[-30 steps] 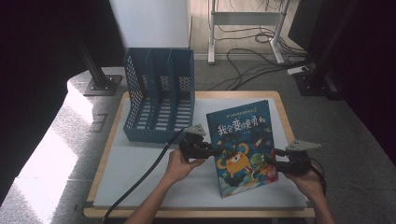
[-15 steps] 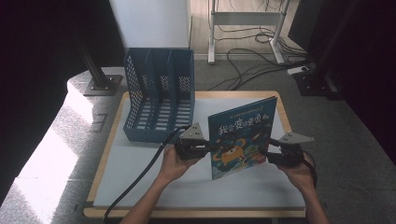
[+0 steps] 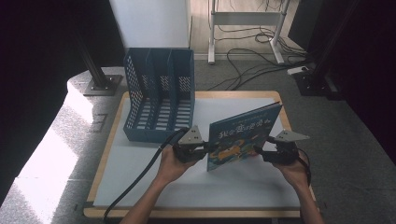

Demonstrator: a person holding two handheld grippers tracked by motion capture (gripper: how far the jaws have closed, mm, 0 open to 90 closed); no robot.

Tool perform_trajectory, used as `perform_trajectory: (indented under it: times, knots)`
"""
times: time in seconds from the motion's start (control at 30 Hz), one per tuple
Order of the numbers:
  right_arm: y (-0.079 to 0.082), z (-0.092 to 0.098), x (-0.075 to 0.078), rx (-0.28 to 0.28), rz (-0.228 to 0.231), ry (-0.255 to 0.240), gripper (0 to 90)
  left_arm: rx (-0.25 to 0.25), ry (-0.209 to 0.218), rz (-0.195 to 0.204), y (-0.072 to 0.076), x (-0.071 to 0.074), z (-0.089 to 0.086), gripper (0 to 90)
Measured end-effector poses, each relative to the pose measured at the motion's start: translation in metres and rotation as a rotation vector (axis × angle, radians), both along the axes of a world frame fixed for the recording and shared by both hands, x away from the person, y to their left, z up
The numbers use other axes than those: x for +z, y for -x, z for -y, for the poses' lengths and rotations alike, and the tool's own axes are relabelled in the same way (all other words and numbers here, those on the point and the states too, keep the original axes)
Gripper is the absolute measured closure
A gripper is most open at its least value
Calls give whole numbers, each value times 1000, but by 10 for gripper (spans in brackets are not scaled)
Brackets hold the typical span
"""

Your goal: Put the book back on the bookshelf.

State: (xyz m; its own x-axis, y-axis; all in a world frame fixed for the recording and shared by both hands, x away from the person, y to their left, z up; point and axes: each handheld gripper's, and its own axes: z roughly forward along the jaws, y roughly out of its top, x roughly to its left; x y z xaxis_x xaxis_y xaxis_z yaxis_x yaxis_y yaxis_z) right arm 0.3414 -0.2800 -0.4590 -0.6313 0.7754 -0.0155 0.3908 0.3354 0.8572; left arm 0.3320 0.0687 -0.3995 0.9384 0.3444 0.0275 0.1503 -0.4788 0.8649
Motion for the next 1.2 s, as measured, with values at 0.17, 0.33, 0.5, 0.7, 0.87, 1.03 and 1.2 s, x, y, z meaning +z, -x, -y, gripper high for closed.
perform_trajectory:
  times: [0.17,0.33,0.5,0.7,0.87,1.03,1.2]
  knots:
    - [-2,3,-6,-11,-10,-17,220,6,0,-55,-5,-9,3,790]
    - [-2,3,-8,4,-18,-36,165,0,-29,-86,-7,-21,9,739]
    - [-5,-1,-8,9,-10,-50,164,-11,-6,-80,-6,-22,6,786]
    - [-5,-4,-6,7,19,-59,218,14,-18,-57,-5,-22,7,802]
    - [-3,-3,-6,-8,18,-52,260,10,-12,-67,-6,-24,6,795]
    - [-1,-3,-7,7,16,-51,308,19,-41,-80,-6,-30,8,792]
    - [1,-7,-4,-31,30,-20,370,45,-55,-51,-3,-29,10,817]
